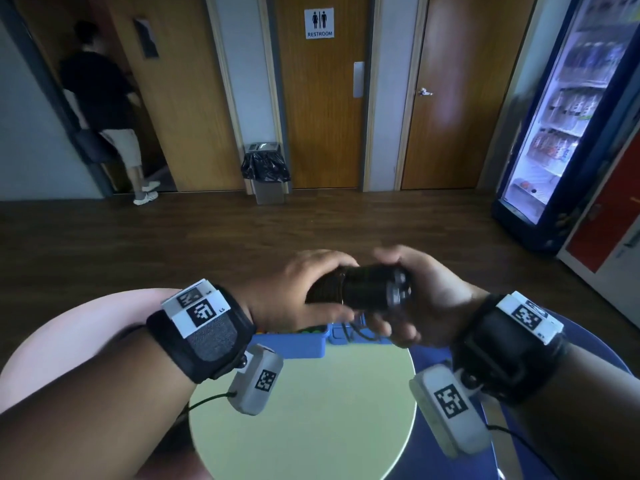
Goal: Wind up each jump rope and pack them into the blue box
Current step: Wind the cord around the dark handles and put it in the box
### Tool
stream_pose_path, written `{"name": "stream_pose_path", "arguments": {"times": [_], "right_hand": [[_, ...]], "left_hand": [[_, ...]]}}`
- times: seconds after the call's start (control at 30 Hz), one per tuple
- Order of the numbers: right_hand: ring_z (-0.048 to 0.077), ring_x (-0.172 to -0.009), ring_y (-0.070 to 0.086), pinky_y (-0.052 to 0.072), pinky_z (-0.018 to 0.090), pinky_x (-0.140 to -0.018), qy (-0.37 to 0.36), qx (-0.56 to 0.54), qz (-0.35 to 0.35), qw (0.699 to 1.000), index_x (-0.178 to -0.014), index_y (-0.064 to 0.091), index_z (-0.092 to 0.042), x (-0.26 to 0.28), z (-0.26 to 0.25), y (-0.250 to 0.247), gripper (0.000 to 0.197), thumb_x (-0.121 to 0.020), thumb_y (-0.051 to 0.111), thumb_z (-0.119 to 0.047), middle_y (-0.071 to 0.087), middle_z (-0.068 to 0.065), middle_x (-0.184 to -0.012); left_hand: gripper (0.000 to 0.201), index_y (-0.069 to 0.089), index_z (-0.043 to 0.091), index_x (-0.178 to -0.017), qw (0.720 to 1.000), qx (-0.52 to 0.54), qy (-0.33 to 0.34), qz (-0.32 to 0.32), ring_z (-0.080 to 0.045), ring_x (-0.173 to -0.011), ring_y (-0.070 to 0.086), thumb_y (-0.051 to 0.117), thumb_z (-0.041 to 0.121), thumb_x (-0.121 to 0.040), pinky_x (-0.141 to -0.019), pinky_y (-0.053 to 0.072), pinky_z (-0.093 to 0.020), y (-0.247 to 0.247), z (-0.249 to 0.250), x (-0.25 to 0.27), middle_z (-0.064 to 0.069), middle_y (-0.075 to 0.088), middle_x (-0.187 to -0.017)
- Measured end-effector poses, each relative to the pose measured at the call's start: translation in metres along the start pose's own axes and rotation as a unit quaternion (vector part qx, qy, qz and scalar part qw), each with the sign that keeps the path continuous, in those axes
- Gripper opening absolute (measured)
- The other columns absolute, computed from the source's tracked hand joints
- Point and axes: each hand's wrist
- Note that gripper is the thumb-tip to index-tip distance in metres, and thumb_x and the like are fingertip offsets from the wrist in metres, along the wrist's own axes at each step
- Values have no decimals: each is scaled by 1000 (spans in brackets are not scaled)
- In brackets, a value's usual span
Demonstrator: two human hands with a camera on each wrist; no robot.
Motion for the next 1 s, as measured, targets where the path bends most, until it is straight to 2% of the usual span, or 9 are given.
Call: {"name": "stream_pose_path", "arguments": {"times": [0.1,0.2,0.33,0.47,0.53,0.63,0.73,0.87,1.0], "right_hand": [[20,-45,46,34,23,-45,-44,-69,17,997,-94,67,-3,-6,0,-1,83,-85,31,-77,58,13,-65],[20,-53,45,32,31,-52,-96,-3,152,984,-88,69,-5,-21,5,2,70,-94,36,-67,59,13,-70],[17,-61,51,38,30,-60,-178,263,348,882,-86,72,-4,-30,13,4,50,-101,47,-45,63,11,-72],[22,-59,50,44,36,-60,-190,465,324,802,-75,62,-5,-32,15,7,38,-97,55,-35,59,8,-66],[15,-59,49,42,33,-60,-147,490,292,808,-77,62,-9,-36,15,11,34,-98,53,-34,59,-1,-65],[4,-60,55,40,21,-63,-117,378,247,884,-80,67,-9,-36,11,16,35,-102,49,-29,65,-9,-62],[15,-79,71,53,24,-79,-129,247,173,945,-95,70,1,-34,7,16,31,-102,52,-23,76,8,-81],[25,-75,66,52,28,-72,-128,241,155,949,-102,66,6,-29,4,14,24,-99,56,-16,70,20,-79],[20,-60,54,47,27,-60,-116,295,163,934,-89,67,-10,-26,4,10,12,-97,57,-9,56,9,-68]], "left_hand": [[39,58,26,-111,974,200,-83,63,-19,-85,61,61,53,-83,-79,51,-42,6,-4,3,0,63,-92],[30,61,27,-94,929,294,-170,150,-14,-67,55,59,54,-81,-66,45,-34,18,-11,9,6,58,-73],[38,61,9,-90,859,387,-263,206,-13,-50,52,64,47,-89,-50,41,-23,37,-10,15,1,61,-62],[37,58,9,-92,796,480,-302,212,-18,-53,49,61,44,-81,-43,36,-25,48,-5,17,-6,60,-70],[42,59,10,-93,762,517,-323,217,-20,-56,50,61,50,-79,-43,37,-25,48,-4,16,-8,59,-74],[49,63,11,-94,704,590,-343,199,-18,-55,54,61,58,-77,-43,40,-25,44,-3,14,-6,61,-74],[51,63,13,-106,691,617,-327,186,-17,-56,53,57,58,-82,-46,39,-26,41,-3,14,-6,62,-77],[46,64,13,-103,703,609,-319,181,-17,-57,54,59,54,-83,-47,41,-27,40,-3,14,-5,62,-77],[49,63,9,-103,708,606,-317,178,-20,-56,56,63,52,-80,-50,46,-27,40,-6,13,-9,61,-77]]}}
Point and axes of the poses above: each hand's wrist, its own x-axis away from the middle knuckle, its own y-axis out of the palm, z = x × y
